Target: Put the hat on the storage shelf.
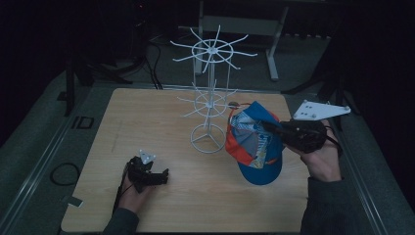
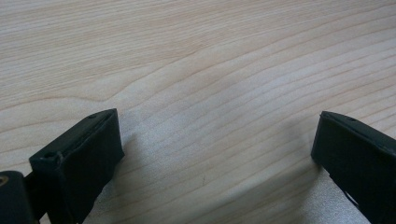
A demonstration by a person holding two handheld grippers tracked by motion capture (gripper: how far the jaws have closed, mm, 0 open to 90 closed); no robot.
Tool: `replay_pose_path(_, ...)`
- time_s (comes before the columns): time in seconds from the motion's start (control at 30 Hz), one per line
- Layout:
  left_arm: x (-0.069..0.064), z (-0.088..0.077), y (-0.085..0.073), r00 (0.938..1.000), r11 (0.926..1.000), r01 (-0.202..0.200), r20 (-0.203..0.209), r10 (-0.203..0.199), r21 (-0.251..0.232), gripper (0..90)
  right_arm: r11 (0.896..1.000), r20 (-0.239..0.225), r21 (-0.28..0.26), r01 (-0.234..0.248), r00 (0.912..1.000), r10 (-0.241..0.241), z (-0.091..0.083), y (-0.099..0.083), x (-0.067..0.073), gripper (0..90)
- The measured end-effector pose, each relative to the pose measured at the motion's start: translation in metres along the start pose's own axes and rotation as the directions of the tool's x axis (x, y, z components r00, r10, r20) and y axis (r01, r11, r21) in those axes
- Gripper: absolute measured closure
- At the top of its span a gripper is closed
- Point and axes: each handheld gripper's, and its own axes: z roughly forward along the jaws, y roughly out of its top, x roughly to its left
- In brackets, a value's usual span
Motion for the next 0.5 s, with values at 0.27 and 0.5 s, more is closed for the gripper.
replay_pose_path(0.27, 0.0000, 0.0000, 0.0000, 1.0000, 1.0000, 0.000, 0.000, 0.000, 0.000, 2.2, 1.000, -0.003, 0.000, -0.003, 1.0000, 0.003, 0.0015, -0.0017, 0.0003, 88.8)
replay_pose_path(0.5, 0.0000, 0.0000, 0.0000, 1.0000, 1.0000, 0.000, 0.000, 0.000, 0.000, 2.2, 1.000, -0.001, -0.013, 0.001, 1.0000, -0.001, 0.0006, 0.0011, 0.0006, 88.7)
